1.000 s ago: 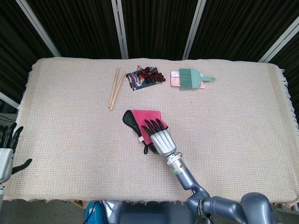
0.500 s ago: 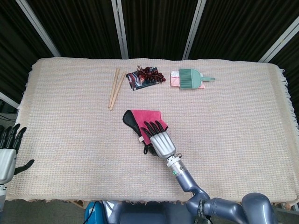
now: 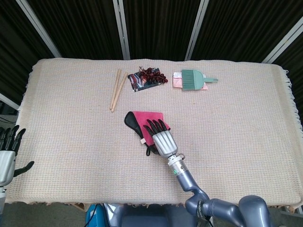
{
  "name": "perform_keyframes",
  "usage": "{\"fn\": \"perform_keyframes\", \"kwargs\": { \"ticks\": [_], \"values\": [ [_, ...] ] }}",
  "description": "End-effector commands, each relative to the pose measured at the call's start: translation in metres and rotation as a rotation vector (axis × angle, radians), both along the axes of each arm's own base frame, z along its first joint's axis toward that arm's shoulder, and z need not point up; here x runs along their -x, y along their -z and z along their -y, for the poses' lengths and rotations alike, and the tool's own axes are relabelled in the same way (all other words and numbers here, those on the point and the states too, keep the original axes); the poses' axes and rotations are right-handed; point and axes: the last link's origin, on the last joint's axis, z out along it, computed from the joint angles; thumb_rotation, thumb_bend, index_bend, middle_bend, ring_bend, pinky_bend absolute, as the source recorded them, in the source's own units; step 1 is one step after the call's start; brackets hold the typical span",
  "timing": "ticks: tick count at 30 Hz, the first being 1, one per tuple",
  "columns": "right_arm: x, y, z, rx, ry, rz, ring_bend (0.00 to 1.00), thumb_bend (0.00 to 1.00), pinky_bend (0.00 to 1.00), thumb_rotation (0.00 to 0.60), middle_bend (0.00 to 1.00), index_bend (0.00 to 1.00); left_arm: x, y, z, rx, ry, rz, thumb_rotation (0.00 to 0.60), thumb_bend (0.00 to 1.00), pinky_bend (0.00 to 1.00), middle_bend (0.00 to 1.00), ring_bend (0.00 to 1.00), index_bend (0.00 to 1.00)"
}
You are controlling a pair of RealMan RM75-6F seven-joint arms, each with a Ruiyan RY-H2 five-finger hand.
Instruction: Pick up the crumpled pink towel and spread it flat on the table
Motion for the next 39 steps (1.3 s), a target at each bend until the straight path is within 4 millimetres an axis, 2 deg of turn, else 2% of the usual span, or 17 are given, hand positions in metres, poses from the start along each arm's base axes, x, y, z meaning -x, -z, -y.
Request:
{"fn": "perform_keyframes", "kwargs": {
  "ticks": [1, 14, 33, 39],
  "values": [
    [0.002, 0.001, 0.001, 0.012, -0.002, -0.017, 0.05, 0.32, 0.02, 0.600, 0.06, 0.14, 0.000, 0.000, 0.000, 0.001, -0.001, -0.001, 0.600, 0.00, 0.00, 0.00, 0.00, 0.00],
    [0.015, -0.010, 0.008, 0.050, 0.021, -0.058, 0.05, 0.32, 0.02, 0.600, 0.06, 0.14, -0.003, 0.002, 0.001, 0.005, 0.010, 0.003, 0.600, 0.00, 0.00, 0.00, 0.00, 0.00],
    [0.012, -0.019, -0.007, 0.038, -0.004, -0.098, 0.05, 0.32, 0.02, 0.600, 0.06, 0.14, -0.005, 0.002, 0.004, 0.017, 0.019, 0.010, 0.600, 0.00, 0.00, 0.00, 0.00, 0.00],
    [0.013, -0.015, -0.011, 0.009, 0.011, -0.108, 0.05, 0.32, 0.02, 0.600, 0.06, 0.14, -0.008, 0.001, 0.005, 0.014, 0.029, 0.014, 0.600, 0.00, 0.00, 0.00, 0.00, 0.00]
  ]
}}
